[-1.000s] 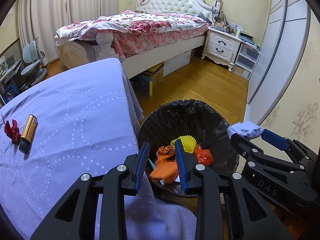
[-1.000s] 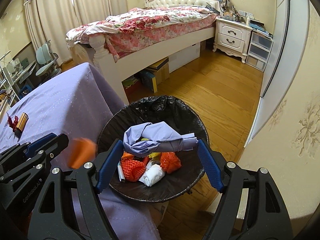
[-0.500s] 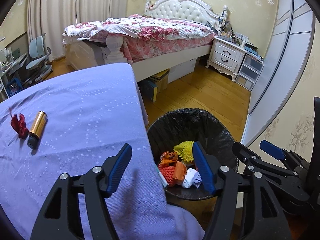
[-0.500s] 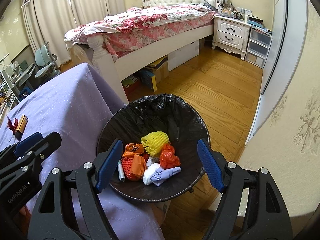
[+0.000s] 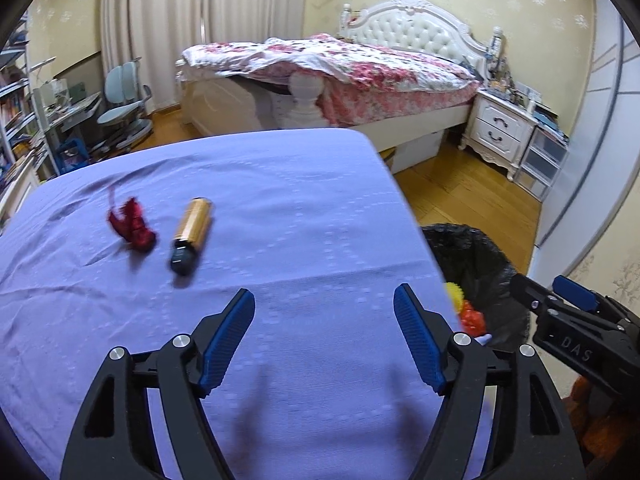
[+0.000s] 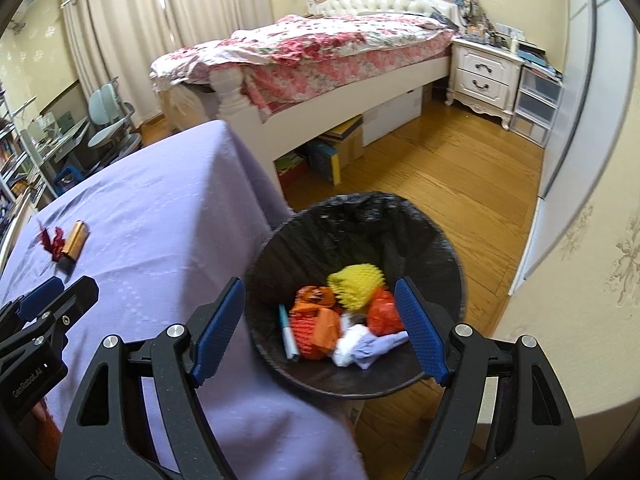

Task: Collect trash
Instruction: 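Move both open grippers back over the table toward the red cloth and can, then grasp the gold spray can with the right gripper while the left grasps the red cloth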

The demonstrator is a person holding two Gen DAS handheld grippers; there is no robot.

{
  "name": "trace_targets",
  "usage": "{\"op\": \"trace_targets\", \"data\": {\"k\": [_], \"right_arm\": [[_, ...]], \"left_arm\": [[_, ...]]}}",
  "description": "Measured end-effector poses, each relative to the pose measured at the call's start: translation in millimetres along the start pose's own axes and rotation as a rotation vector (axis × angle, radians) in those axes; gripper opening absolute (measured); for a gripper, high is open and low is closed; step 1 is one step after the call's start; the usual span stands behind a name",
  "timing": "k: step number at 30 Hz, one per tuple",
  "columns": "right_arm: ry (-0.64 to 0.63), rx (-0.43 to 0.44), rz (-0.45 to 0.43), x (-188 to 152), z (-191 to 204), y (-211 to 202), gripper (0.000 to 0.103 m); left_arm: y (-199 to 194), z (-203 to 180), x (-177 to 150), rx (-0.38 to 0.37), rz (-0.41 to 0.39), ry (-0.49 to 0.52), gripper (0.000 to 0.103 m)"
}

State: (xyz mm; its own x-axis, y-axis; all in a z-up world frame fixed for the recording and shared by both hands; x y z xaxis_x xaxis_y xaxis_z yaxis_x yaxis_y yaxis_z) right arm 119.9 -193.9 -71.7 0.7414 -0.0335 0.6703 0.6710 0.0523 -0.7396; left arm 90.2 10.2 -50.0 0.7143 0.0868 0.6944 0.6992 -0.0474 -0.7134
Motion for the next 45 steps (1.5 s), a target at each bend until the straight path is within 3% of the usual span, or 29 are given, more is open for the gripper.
{"op": "trace_targets", "data": {"k": [12, 24, 38, 45], "right_arm": [[-0.125, 0.122, 0.035, 2, 97, 7, 0.075], [-0.209, 0.192, 0.055, 7, 183, 19, 0.075], [-0.265, 0.211, 0.076, 25, 258, 46, 0.075], [-0.284, 0.199, 0.099, 26, 270, 58, 0.054]], "left_arm": [[-9, 96, -6, 0.159, -0.011, -0.091, 0.072], [-16, 169, -15, 0.262, 0.002, -0.174, 0.072], [-10, 209, -15, 0.279, 0.017, -0.235, 0.074], [-4, 205, -10, 0.270, 0.018, -0.222, 0.074]]}}
Point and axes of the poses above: each gripper's, at about its wrist camera, not at the fingertips, and y roughly the way its jaws point, z to its left, x to its top, the point moved 4 cm from there along y, roughly the way its jaws point, and after that the axes turned 3 degrees about -y, right-handed, at the moved point
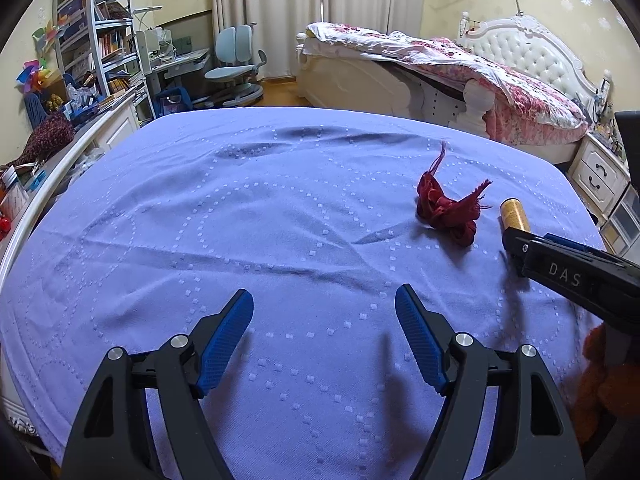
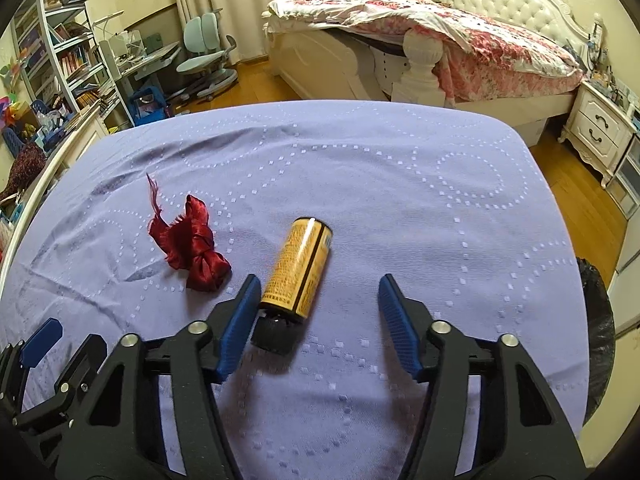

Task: Collect trash
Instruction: 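Grasp the gold spray can with the right gripper while the left grasps the red cloth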

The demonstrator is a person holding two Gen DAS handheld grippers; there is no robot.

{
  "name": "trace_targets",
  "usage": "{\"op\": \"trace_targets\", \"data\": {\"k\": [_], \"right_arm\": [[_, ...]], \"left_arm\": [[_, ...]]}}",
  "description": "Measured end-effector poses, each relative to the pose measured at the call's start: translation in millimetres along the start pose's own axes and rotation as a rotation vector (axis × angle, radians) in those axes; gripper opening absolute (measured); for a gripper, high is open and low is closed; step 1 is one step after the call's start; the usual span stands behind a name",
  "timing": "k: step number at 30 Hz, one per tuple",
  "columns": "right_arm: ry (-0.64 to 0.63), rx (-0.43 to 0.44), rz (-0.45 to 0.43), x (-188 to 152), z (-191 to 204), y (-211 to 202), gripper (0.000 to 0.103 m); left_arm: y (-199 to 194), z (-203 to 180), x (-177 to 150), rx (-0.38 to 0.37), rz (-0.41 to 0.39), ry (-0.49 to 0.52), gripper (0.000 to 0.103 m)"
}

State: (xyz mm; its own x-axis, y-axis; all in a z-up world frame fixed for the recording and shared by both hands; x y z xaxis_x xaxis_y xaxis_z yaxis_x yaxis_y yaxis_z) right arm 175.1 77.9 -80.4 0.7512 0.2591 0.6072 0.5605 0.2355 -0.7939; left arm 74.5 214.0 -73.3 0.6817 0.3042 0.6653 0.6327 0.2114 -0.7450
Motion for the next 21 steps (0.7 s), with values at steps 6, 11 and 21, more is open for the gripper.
{"op": "trace_targets", "data": {"k": [6, 11, 21], "right_arm": [[-0.006, -0.007, -0.004, -3, -11, 1, 0.024], [0.026, -0.021, -0.009, -3, -26, -1, 0.023], [0.058, -0.015, -0.019, -1, -59, -2, 0.023]], "left_arm": [[4, -13, 4, -0.025, 0.006, 0.009, 0.074], [11, -35, 10, -0.064, 0.012, 0.025, 0.074], [30, -69, 27, -0.094, 0.031, 0.050, 0.074]]}}
Point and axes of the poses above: each gripper's, at about its wrist camera, not at the fingertips, and y roughly the way its jaws point, z to its left, x to its top, the point moved 4 cm from there along y, roughly the way its jaws point, and after that the axes turned 3 degrees about -y, right-handed, at the moved point
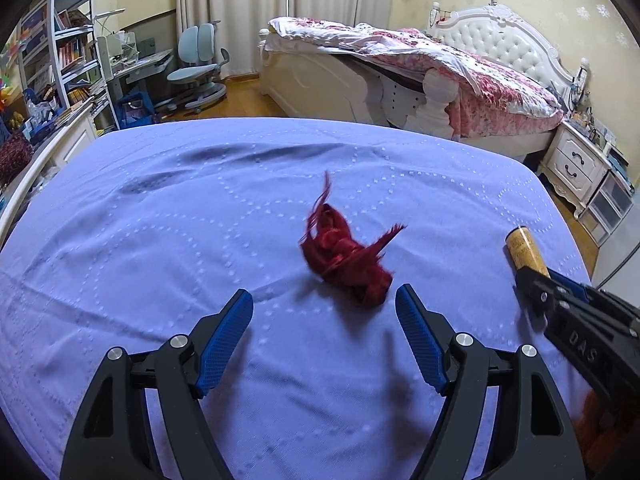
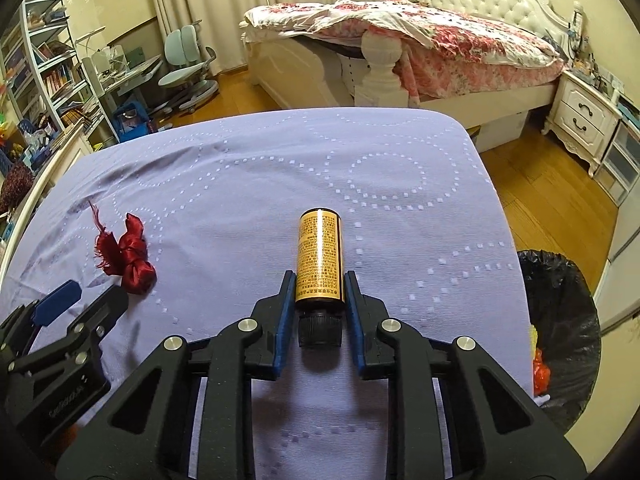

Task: Collect trash
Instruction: 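Grasp the gold spray can with the right gripper while the left grasps the red cloth, then carry the spray can and red cloth over the bin and open both grippers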

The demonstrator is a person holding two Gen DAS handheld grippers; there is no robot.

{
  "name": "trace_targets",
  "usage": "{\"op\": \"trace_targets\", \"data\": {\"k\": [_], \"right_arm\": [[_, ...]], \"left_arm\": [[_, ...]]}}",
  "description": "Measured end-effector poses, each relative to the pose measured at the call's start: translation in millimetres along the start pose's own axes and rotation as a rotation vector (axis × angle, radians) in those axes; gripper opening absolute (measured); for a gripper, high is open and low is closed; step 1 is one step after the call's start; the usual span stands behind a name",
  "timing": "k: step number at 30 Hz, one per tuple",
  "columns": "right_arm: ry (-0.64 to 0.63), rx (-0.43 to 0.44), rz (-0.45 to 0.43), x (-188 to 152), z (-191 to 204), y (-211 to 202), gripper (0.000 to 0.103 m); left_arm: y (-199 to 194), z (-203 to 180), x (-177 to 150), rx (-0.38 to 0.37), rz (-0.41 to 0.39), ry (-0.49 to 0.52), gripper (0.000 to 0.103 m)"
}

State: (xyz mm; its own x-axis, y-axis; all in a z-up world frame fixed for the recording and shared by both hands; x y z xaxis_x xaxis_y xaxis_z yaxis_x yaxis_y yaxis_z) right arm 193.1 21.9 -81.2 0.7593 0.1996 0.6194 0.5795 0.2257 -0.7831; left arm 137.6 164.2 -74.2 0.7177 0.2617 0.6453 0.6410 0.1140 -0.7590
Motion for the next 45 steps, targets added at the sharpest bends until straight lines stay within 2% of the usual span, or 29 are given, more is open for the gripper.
{"op": "trace_targets", "data": {"k": [5, 7, 9, 11, 12, 13, 17, 19, 21, 22, 31, 45], "right_arm": [[0.000, 0.013, -0.002, 4, -6, 2, 0.025], [-0.005, 0.021, -0.002, 6, -5, 4, 0.031], [-0.008, 0.022, -0.004, 6, -7, 4, 0.044], [-0.005, 0.024, -0.005, 7, -7, 6, 0.046], [-0.004, 0.024, -0.005, 7, -7, 5, 0.046], [-0.001, 0.025, -0.006, 7, -6, 6, 0.046], [0.014, 0.023, -0.010, 8, -6, 7, 0.046], [0.013, 0.025, -0.008, 8, -5, 7, 0.042], [0.014, 0.029, -0.006, 8, -8, 7, 0.025], [0.015, 0.031, -0.005, 8, -9, 6, 0.023], [0.018, 0.041, -0.001, -8, -12, -10, 0.023], [0.022, 0.031, -0.013, -56, -28, -53, 0.023]], "left_arm": [[10, -1, 8, 0.001, 0.019, -0.012, 0.074], [12, 1, 9, -0.007, 0.025, -0.019, 0.074], [14, 2, 9, -0.016, 0.031, -0.024, 0.066], [17, 2, 8, -0.035, 0.049, -0.022, 0.052], [17, 1, 7, -0.035, 0.046, -0.018, 0.050], [15, 1, 7, -0.041, 0.040, -0.013, 0.043], [13, -2, 5, -0.054, 0.032, 0.007, 0.035], [12, -3, 5, -0.062, 0.031, 0.008, 0.034], [10, -3, 3, -0.066, 0.029, 0.015, 0.033], [9, -4, 3, -0.068, 0.029, 0.018, 0.032], [-9, -13, -14, -0.098, 0.032, 0.023, 0.032], [-48, -42, -54, -0.149, 0.018, 0.067, 0.032]]}}
Point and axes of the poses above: each gripper's, at about its wrist camera, not at the fingertips, and y roughly the way its jaws point, z to its left, x to its top, the point moved 4 cm from there along y, roughly the way its jaws point, and after that the axes turned 3 degrees about -y, right-handed, at the moved point
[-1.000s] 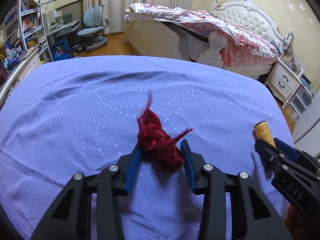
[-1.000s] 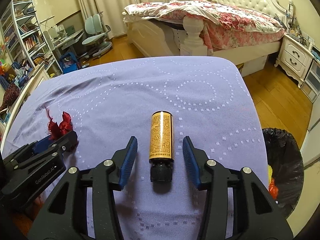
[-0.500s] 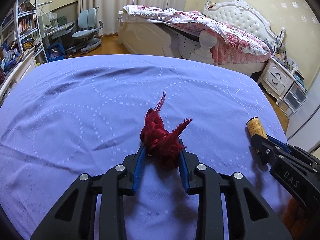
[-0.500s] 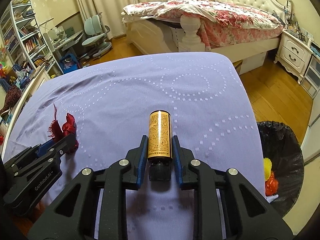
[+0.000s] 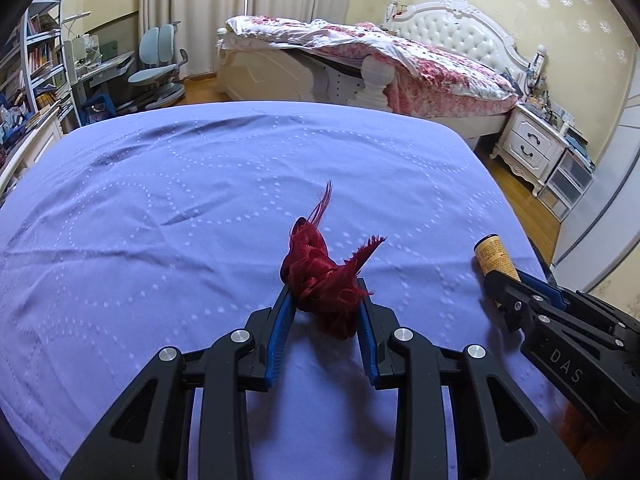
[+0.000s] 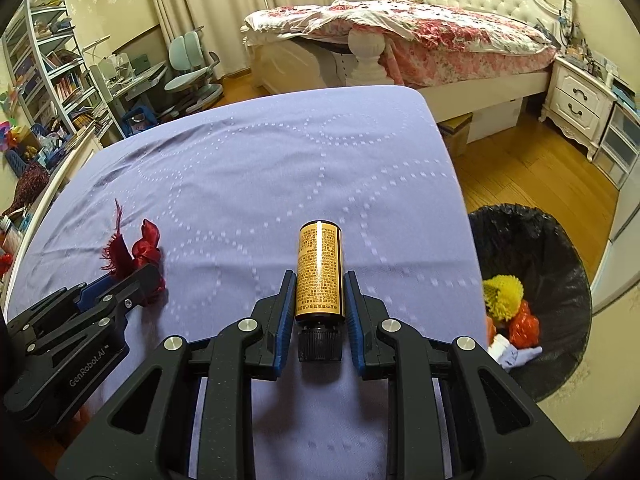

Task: Collect trash
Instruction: 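Carry the spray can and red cloth over the bin and open both grippers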

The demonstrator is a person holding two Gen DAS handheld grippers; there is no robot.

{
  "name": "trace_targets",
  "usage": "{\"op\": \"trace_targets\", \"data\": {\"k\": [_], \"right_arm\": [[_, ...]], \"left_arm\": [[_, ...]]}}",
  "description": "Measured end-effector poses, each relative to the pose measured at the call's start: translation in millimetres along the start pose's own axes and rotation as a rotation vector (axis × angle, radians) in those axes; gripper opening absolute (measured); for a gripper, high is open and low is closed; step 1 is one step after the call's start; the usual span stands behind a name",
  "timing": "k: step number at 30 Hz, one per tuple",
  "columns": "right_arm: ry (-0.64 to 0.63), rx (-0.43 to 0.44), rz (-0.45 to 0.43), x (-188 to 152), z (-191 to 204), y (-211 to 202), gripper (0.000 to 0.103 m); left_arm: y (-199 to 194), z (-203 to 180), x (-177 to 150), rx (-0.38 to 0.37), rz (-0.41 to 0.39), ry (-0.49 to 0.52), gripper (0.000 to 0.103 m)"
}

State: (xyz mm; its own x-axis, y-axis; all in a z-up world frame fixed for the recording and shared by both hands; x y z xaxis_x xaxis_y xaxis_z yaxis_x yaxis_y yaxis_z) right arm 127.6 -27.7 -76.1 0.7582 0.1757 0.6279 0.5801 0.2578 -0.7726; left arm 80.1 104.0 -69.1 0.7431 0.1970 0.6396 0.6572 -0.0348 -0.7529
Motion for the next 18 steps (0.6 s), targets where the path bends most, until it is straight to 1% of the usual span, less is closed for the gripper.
{"op": "trace_targets", "data": {"k": [7, 10, 11, 13, 14, 17, 18], "right_arm": [[0.018, -0.031, -0.035, -19, -19, -24, 0.023], [0.038, -0.070, -0.062, -27, -37, -39, 0.023], [0.039, -0.073, -0.064, -29, -37, -41, 0.023], [0.055, -0.097, -0.077, -34, -49, -49, 0.023], [0.073, -0.119, -0.086, -37, -61, -54, 0.023], [0.097, -0.136, -0.092, -38, -75, -59, 0.023], [0.116, -0.151, -0.098, -39, -87, -64, 0.023]], "left_arm": [[-12, -38, -7, -0.055, -0.025, 0.054, 0.032], [-15, -57, -8, -0.085, -0.036, 0.079, 0.032], [-15, -63, -9, -0.094, -0.038, 0.088, 0.032], [-15, -80, -9, -0.113, -0.043, 0.111, 0.032], [-15, -88, -9, -0.124, -0.044, 0.122, 0.032], [-13, -108, -8, -0.150, -0.046, 0.146, 0.032], [-11, -117, -7, -0.161, -0.046, 0.159, 0.032]]}}
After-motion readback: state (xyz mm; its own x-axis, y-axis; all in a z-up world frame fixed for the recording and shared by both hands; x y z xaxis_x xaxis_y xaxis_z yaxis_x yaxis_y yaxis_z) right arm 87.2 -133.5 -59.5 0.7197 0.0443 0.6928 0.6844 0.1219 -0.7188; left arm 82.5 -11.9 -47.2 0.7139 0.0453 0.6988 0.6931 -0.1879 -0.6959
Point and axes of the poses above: each gripper's, at about its wrist camera, not at the fingertips, and y roughly the way its jaws point, z to its left, x to its top, the point moved 4 cm from there along y, roughly the way its jaws point, and after that the axes turned 3 degrees about -y, right-handed, at the moved point
